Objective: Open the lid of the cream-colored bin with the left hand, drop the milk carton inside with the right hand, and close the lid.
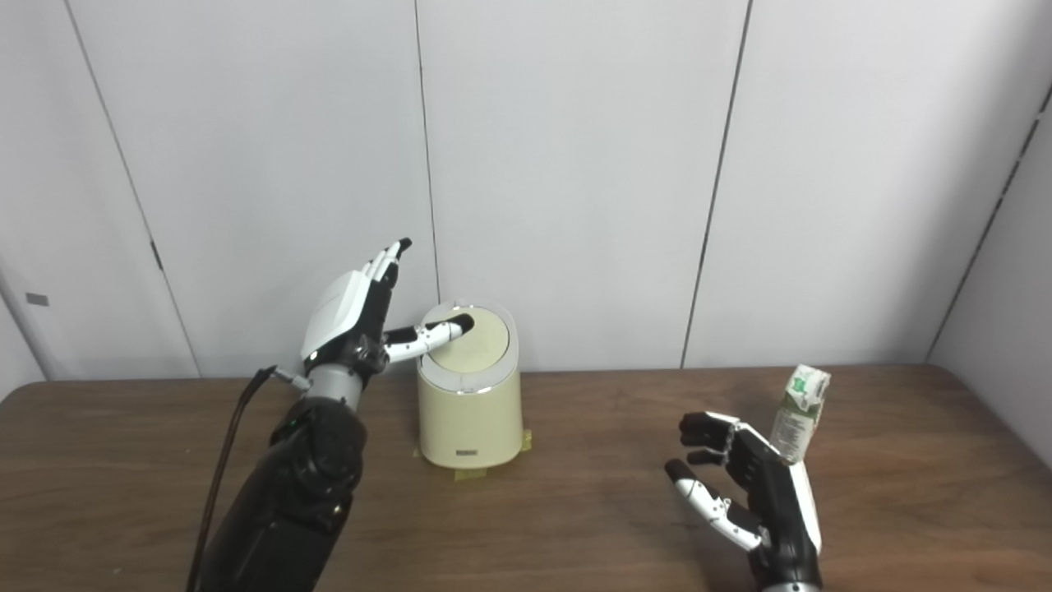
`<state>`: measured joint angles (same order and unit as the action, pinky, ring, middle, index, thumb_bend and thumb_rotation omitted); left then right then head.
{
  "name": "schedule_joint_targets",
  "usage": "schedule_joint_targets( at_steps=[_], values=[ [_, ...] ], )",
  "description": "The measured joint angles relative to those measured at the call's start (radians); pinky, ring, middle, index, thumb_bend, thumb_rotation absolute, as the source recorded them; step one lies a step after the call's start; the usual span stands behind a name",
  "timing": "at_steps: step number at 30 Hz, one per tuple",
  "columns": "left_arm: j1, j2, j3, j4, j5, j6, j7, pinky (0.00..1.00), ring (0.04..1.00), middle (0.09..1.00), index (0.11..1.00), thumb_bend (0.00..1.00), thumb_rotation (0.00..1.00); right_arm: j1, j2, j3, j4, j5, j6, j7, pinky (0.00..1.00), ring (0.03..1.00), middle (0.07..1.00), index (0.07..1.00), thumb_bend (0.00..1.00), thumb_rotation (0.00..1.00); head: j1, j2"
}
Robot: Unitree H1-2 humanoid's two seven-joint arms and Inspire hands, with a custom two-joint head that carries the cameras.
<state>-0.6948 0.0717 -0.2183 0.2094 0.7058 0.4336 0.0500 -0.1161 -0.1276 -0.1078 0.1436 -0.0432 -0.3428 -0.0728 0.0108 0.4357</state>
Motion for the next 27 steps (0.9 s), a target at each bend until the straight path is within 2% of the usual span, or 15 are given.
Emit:
schedule_joint_targets(
  at_steps=[4, 6, 13, 18, 27],
  values=[
    [-0.022, -0.008, 0.007, 0.024, -0.003, 0.024, 0.011, 1.00, 1.000, 1.000, 1.000, 0.75, 0.59, 0.002, -0.001, 0.000, -0.004, 0.002, 0.003, 0.005, 0.57, 0.657, 0.666, 0.637, 0.31, 0.25, 0.000, 0.000],
    [-0.034, -0.020, 0.025, 0.024, -0.007, 0.031, 0.002, 1.00, 1.000, 1.000, 1.000, 0.76, 0.59, 0.004, -0.001, 0.000, -0.005, 0.002, 0.007, 0.009, 0.57, 0.656, 0.666, 0.635, 0.31, 0.24, -0.006, 0.000],
    [-0.077, -0.052, 0.040, 0.050, -0.006, 0.038, -0.009, 1.00, 1.000, 1.000, 1.000, 0.77, 0.46, 0.004, -0.001, 0.001, -0.006, 0.000, 0.017, 0.013, 0.57, 0.651, 0.664, 0.627, 0.32, 0.23, -0.012, -0.003],
    [-0.091, -0.055, 0.050, 0.122, -0.007, 0.039, -0.007, 1.00, 1.000, 1.000, 1.000, 0.78, 0.38, 0.004, -0.001, 0.001, -0.006, 0.000, 0.017, 0.013, 0.58, 0.661, 0.673, 0.634, 0.31, 0.22, -0.015, -0.009],
    [-0.089, -0.055, 0.048, 0.154, -0.022, 0.040, 0.014, 1.00, 1.000, 1.000, 1.000, 0.85, 0.30, 0.002, -0.001, 0.001, -0.002, 0.000, 0.016, 0.014, 0.57, 0.654, 0.669, 0.632, 0.31, 0.21, -0.006, -0.015]
  ],
)
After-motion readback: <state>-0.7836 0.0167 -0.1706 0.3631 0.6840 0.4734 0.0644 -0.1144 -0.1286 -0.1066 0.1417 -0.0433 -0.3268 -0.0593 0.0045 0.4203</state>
